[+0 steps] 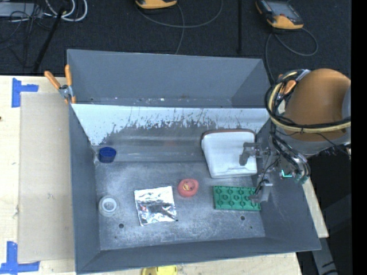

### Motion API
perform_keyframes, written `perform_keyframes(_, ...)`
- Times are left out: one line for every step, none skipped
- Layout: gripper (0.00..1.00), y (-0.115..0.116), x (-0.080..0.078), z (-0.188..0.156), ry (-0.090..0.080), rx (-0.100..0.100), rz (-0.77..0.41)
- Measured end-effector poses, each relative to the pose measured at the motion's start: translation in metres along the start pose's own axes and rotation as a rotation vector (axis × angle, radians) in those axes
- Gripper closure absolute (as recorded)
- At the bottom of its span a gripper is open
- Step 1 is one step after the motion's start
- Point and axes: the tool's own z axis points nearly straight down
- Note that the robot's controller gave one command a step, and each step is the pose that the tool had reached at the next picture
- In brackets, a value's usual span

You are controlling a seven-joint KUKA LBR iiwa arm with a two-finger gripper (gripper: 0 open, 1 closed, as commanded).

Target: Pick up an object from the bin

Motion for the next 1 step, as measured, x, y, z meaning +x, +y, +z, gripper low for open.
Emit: perform_keyframes(0.00, -0.0421, 0.0081, 0.1197, 0.004, 0.002, 0.215)
